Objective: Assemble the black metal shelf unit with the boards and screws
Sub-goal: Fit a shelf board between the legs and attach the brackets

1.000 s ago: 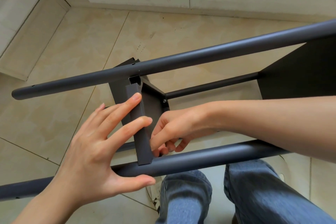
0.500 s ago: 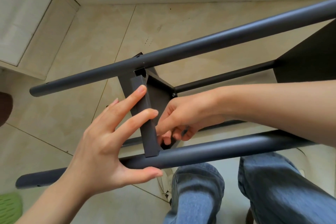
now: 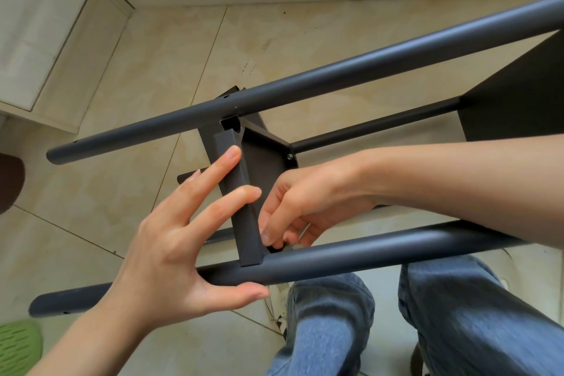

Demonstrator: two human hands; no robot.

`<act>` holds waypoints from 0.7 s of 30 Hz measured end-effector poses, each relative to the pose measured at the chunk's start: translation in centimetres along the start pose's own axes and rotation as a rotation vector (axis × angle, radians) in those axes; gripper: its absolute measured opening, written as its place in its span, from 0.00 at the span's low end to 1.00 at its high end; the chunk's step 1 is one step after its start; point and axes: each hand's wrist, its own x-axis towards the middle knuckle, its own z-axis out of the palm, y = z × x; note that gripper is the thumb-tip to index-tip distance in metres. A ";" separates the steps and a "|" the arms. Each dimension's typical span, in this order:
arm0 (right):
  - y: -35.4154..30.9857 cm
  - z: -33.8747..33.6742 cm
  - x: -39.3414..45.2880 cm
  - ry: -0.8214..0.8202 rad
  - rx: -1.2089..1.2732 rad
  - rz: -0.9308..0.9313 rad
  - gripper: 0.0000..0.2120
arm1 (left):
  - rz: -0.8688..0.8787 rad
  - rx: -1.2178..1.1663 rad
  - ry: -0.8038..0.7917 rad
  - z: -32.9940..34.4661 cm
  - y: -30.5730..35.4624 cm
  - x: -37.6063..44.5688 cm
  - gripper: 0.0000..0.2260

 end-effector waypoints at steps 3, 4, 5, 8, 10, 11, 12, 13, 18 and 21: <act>0.0 0.2 0.1 0.012 -0.032 0.006 0.05 | -0.005 -0.005 0.000 -0.1 0.0 0.1 0.36; 0.0 0.2 0.1 0.018 -0.048 0.016 0.07 | -0.008 -0.007 -0.002 -0.1 0.0 0.1 0.36; -0.1 0.1 0.1 0.018 -0.056 0.027 0.08 | -0.010 -0.010 -0.004 -0.2 0.0 0.1 0.36; -0.3 0.0 0.1 -0.014 -0.010 0.028 0.06 | -0.008 -0.011 -0.004 -0.2 0.0 0.2 0.36; -0.3 0.0 0.0 -0.031 0.025 0.005 0.05 | -0.008 -0.010 -0.004 -0.2 0.0 0.2 0.36; -0.2 0.0 0.0 -0.029 0.028 -0.003 0.06 | -0.010 -0.013 -0.003 -0.2 0.0 0.2 0.36; -0.2 0.1 0.1 -0.023 0.020 -0.004 0.07 | -0.011 -0.016 -0.002 -0.2 0.0 0.2 0.36; -0.1 0.2 0.1 -0.016 0.001 0.001 0.07 | -0.012 -0.019 -0.001 -0.1 0.0 0.2 0.36; -0.2 0.2 0.2 -0.012 0.005 0.034 0.09 | -0.004 -0.013 -0.003 -0.2 0.1 0.1 0.36; -0.2 0.2 0.1 -0.043 0.059 0.011 0.07 | -0.006 -0.018 -0.002 -0.2 0.1 0.1 0.36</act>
